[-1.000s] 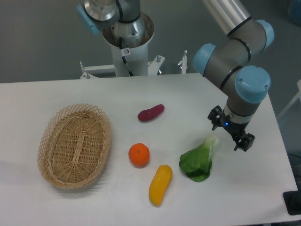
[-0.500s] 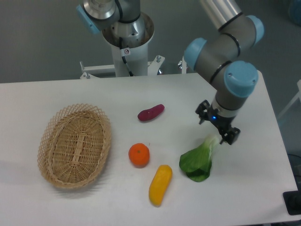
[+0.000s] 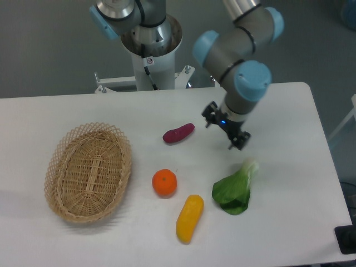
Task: Pick up the sweet potato from the table
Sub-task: 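Move the gripper over the purple sweet potato and lower toward it, then close the gripper around the purple sweet potato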
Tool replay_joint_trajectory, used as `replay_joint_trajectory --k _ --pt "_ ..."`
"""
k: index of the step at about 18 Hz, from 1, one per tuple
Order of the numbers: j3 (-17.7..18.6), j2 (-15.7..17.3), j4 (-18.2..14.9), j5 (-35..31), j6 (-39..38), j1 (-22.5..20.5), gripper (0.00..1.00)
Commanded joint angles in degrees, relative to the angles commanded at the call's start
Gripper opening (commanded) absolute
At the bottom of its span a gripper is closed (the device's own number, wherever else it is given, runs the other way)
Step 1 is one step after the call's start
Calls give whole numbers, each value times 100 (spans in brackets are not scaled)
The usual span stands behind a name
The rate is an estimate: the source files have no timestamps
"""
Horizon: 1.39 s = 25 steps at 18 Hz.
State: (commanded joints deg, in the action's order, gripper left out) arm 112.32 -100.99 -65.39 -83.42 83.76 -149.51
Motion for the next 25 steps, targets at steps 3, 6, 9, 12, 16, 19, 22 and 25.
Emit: replay_joint_trajectory --k 3,6,9,12,16,19,22,25 --pt "211 10 70 36 -79 167 100" --pt "238 -52 70 10 -464 325 100" --pt "273 -149 70 -8 -571 405 100" --pt "273 -236 79 -17 -554 536 100" --pt "282 -412 298 -52 -571 703 100" --pt "361 -509 457 -96 -598 765 100" --pt "449 -509 510 -148 -589 774 100" --pt "484 -509 536 -333 -563 774 100"
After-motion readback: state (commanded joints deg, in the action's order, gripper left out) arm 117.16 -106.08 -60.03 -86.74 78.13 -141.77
